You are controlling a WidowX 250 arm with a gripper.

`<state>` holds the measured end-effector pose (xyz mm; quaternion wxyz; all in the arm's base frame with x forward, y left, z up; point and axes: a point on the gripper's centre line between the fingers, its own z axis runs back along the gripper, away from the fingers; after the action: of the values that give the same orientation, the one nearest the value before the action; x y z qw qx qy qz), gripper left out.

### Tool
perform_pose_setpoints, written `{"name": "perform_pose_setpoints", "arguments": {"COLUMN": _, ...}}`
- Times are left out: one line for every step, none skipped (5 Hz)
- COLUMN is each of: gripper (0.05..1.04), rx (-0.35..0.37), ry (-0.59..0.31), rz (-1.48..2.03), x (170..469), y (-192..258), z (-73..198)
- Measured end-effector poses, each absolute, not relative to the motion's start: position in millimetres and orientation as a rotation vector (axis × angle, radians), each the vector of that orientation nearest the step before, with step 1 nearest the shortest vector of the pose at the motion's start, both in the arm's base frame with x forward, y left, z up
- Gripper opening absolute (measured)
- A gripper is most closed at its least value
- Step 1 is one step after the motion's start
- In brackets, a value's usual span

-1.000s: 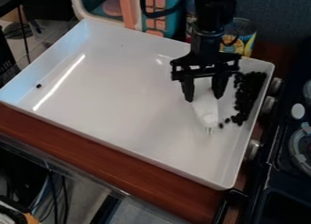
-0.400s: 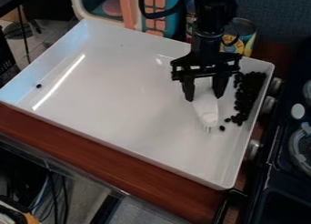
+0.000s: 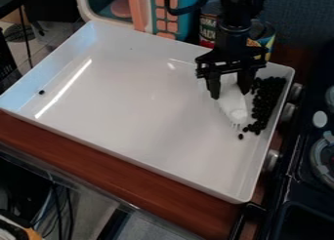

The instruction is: Sweep into pile

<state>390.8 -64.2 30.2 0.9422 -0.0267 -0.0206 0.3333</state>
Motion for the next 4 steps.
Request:
{"name": "perform_pose_setpoints", "arguments": {"gripper": 0.705, "rx": -0.065, "ry": -0.043, "rz": 0.691, "x": 399.3, "y": -68.1, "z": 30.2}}
{"name": "perform_pose_setpoints", "arguments": {"gripper": 0.705, "rx": -0.081, "ry": -0.049, "rz": 0.707, "x": 406.5, "y": -70.9, "z": 30.8}}
{"name": "perform_pose_setpoints", "arguments": {"gripper": 0.705, "rx": -0.100, "ry": -0.047, "rz": 0.717, "x": 408.0, "y": -73.7, "z": 32.4}}
{"name": "perform_pose_setpoints", "arguments": {"gripper": 0.705, "rx": -0.111, "ry": -0.018, "rz": 0.686, "x": 396.3, "y": -72.2, "z": 35.6}}
